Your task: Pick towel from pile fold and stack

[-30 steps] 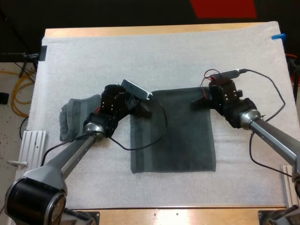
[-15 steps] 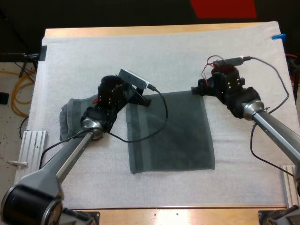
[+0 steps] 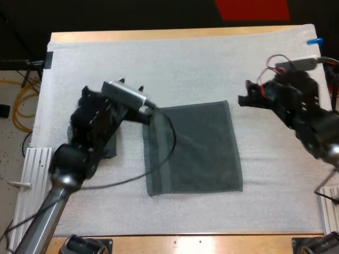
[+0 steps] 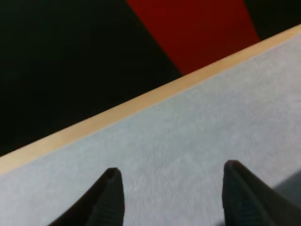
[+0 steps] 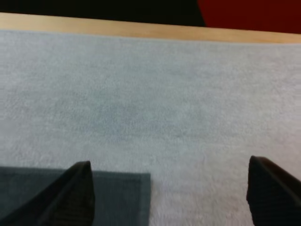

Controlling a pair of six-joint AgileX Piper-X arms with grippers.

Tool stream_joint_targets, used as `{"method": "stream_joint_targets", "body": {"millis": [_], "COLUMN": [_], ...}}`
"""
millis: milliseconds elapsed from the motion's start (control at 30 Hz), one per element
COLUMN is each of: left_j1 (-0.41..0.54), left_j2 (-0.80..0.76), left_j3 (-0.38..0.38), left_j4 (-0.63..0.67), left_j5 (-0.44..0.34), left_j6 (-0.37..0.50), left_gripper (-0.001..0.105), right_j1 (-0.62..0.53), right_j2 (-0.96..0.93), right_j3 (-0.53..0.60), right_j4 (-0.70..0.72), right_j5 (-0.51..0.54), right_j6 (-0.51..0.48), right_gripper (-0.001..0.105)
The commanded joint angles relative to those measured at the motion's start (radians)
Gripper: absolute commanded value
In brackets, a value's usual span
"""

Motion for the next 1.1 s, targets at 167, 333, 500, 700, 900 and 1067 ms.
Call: {"method": "stream_joint_targets", "body": {"millis": [167, 333, 500, 700, 900, 1067], "left_j1": [-0.002, -0.002, -0.002, -0.002, -0.002, -0.002], "left_j2": [-0.190, -0.302, -0.372, -0.411, -0.414, -0.414], "left_j3": [-0.008, -0.008, -0.008, 0.006, 0.077, 0.154], "left_j4": [0.277, 0.462, 0.611, 0.722, 0.755, 0.743], "left_j5": [0.000, 0.032, 0.087, 0.087, 0.121, 0.181], "left_j6": [-0.027, -0.071, -0.111, -0.115, -0.147, -0.195], "left_gripper": [0.046, 0.046, 0.046, 0.046, 0.046, 0.046], "right_j1": [-0.005, 0.002, 0.001, 0.001, 0.001, 0.001], "right_j2": [-0.183, -0.321, -0.430, -0.501, -0.478, -0.368], "right_j3": [0.000, 0.064, 0.169, 0.308, 0.462, 0.595], "right_j4": [0.200, 0.272, 0.333, 0.388, 0.367, 0.245], "right_j5": [-0.020, -0.053, -0.072, -0.129, -0.292, -0.410], "right_j6": [0.044, 0.117, 0.177, 0.230, 0.340, 0.426], "right_gripper": [0.066, 0.066, 0.066, 0.066, 0.066, 0.066]}}
